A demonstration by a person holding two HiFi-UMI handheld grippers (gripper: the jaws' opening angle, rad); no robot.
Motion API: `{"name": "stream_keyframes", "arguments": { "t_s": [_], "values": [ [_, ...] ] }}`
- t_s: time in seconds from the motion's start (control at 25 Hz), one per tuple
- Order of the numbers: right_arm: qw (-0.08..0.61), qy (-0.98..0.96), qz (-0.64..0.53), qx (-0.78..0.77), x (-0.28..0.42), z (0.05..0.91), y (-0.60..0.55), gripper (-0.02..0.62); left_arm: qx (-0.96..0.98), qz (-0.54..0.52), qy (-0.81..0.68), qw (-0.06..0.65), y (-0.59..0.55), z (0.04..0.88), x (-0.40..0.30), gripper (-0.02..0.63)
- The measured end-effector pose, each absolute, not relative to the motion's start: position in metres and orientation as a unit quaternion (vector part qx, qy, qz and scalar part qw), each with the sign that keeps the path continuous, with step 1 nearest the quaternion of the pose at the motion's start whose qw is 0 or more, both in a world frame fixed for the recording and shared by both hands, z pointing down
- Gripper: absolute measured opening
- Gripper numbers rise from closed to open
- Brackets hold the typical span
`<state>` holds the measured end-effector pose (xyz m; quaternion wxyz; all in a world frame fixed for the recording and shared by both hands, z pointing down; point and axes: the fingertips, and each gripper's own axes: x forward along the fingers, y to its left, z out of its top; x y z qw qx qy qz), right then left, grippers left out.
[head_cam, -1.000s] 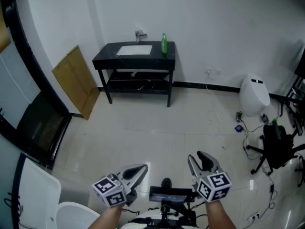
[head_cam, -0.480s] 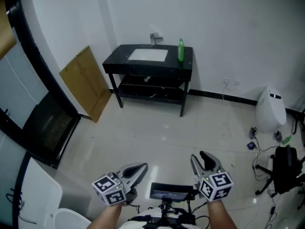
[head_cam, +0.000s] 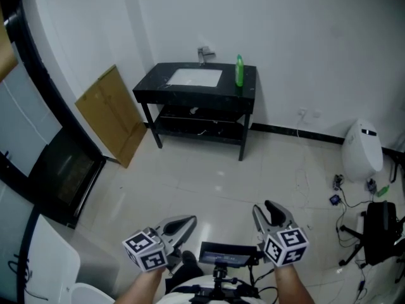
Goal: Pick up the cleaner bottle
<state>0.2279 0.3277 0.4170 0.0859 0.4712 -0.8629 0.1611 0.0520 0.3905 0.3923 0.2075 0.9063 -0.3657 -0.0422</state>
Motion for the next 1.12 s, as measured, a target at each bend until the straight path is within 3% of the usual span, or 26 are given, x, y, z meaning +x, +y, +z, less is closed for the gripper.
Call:
{"name": "stream_keyframes", "arguments": {
  "t_s": [0.6, 1.12],
  "values": [
    [0.087, -0.835, 0.169, 0.516, 0.226, 0.427, 0.295, 0.167, 0.922, -0.044, -0.315, 0.219, 0.325, 0.411, 0.048, -0.005],
    [0.096, -0.818, 0.181, 0.537, 0.178, 0.418, 0.181, 0.167, 0.929, -0.042, -0.275, 0.243, 0.193, 0.413, 0.009, -0.004]
  ]
}}
